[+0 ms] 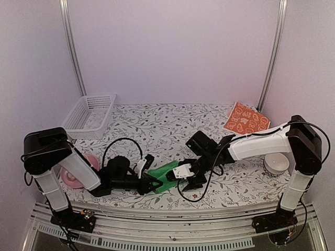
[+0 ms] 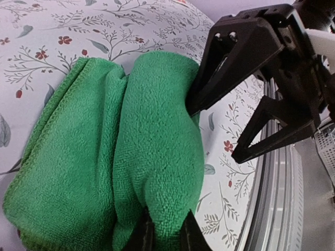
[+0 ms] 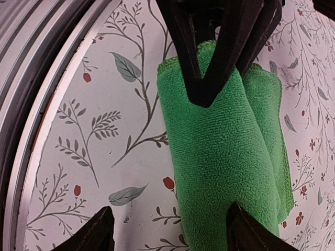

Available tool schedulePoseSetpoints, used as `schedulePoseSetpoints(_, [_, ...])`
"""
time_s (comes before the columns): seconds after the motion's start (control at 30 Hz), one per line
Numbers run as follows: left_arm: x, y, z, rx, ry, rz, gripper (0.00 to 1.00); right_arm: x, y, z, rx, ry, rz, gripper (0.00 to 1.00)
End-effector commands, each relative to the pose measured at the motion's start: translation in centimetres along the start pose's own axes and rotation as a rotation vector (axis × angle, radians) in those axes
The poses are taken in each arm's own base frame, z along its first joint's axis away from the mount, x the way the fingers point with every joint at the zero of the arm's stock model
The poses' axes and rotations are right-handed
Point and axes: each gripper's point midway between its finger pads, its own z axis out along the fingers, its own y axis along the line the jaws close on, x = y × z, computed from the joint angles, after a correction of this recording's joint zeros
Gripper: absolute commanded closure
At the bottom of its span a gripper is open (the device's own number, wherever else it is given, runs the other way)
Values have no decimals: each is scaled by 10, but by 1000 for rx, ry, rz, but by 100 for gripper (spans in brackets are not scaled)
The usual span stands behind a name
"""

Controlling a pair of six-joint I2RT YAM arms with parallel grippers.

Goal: Roll the towels
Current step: Roll the towel at the center of the board.

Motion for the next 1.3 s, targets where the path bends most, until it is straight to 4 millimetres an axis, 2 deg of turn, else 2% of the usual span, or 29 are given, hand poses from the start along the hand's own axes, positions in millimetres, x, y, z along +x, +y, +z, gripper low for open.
schedulePoseSetpoints(0.0, [59, 41, -9, -133, 190, -102, 100, 4, -21, 14, 77, 43, 40, 26])
schedulePoseSetpoints(0.13, [56, 41, -11, -137, 184, -109, 99, 10, -31, 22, 123, 72, 62, 27])
schedulePoseSetpoints(0.33, [37, 38, -20, -176, 162, -77, 75, 18, -36, 30, 138, 107, 59, 31])
schedulePoseSetpoints(0.43, [20, 36, -26, -205, 140, -46, 68, 22, -37, 34, 141, 126, 49, 34])
schedulePoseSetpoints(0.7, [-30, 17, -52, -234, 23, 76, 39, 21, -43, 36, 137, 143, 25, 37])
schedulePoseSetpoints(0.8, [-37, 7, -58, -237, -5, 183, 35, 23, -36, 39, 91, 147, 37, 37])
schedulePoseSetpoints(0.93, [-39, 5, -58, -254, -4, 239, 33, 6, -43, 34, 62, 111, 41, 37])
schedulePoseSetpoints(1.07, [-38, 14, -45, -292, 37, 214, 33, 1, -45, 32, 49, 104, 50, 37])
schedulePoseSetpoints(1.27, [-48, 24, -27, -320, 58, 184, 32, 0, -44, 30, 44, 99, 52, 37])
